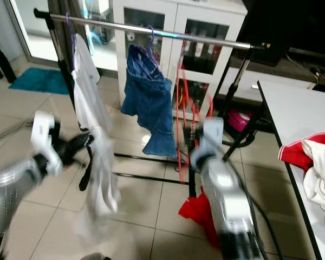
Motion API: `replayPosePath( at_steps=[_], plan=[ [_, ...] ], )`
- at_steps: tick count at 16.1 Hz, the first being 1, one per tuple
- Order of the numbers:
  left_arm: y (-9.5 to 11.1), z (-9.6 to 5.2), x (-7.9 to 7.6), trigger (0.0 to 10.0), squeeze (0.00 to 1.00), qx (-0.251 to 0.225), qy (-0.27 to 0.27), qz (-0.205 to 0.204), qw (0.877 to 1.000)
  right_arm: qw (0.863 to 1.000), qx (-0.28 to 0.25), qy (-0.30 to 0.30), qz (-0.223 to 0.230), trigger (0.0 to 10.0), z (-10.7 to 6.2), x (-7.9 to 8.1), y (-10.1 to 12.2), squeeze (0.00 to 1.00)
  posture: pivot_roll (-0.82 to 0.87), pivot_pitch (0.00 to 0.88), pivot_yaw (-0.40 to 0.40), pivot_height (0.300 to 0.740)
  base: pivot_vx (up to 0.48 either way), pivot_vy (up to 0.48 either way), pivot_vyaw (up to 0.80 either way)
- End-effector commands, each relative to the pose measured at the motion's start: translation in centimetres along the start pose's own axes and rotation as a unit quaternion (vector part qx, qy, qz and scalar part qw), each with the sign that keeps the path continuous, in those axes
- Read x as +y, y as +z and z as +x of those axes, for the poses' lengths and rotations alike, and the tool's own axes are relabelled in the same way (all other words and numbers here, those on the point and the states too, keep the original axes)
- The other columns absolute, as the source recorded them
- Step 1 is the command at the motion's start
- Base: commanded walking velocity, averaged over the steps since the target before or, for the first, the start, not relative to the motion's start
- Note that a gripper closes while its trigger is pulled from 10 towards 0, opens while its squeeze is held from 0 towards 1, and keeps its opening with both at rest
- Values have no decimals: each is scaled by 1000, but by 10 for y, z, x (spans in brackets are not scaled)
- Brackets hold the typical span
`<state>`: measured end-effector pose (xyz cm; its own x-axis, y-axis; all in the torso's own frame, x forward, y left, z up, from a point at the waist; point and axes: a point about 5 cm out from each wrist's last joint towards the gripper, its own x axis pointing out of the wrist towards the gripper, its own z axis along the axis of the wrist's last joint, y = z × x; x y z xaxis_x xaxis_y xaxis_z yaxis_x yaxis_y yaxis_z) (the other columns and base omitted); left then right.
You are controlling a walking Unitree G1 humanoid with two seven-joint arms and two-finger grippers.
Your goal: Hang hanger
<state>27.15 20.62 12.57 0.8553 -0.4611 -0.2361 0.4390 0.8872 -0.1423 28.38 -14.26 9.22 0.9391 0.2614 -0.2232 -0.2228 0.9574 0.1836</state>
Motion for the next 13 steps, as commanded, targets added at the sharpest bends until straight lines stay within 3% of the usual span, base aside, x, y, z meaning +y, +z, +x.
replayPosePath(
  at_steps=[1,2,4,6,8,9,13],
  plan=[
    [-3,-3,4,10000,0,2,51,13,999,999,31,11,-28,10000,-10,4,-11,0,-70,0,-40,740,0,0,0],
    [-15,-8,3,10000,0,21,70,10,997,998,52,-12,-43,10000,-20,0,-22,0,-73,0,-37,740,0,0,0],
    [-20,-12,-2,10000,0,8,75,29,997,995,27,-56,-84,10000,-28,-8,-24,0,-74,0,-40,740,0,0,-800],
    [-17,-17,-6,10000,0,-39,102,13,994,993,14,-66,-92,10000,-29,-7,-17,0,-70,0,-61,740,0,0,-800],
    [-16,-17,-8,10000,0,-57,113,2,992,996,-25,-41,-71,10000,-30,1,-4,0,-75,0,-59,740,0,0,-800],
    [-14,-11,-11,10000,0,-50,101,21,993,995,-52,-43,-70,10000,-29,1,-1,0,-71,0,-60,740,0,0,-800],
    [-14,-8,-22,10000,0,-49,86,28,995,996,-65,-30,-45,10000,-28,8,0,0,-80,0,-75,740,0,0,-800]
  ],
)
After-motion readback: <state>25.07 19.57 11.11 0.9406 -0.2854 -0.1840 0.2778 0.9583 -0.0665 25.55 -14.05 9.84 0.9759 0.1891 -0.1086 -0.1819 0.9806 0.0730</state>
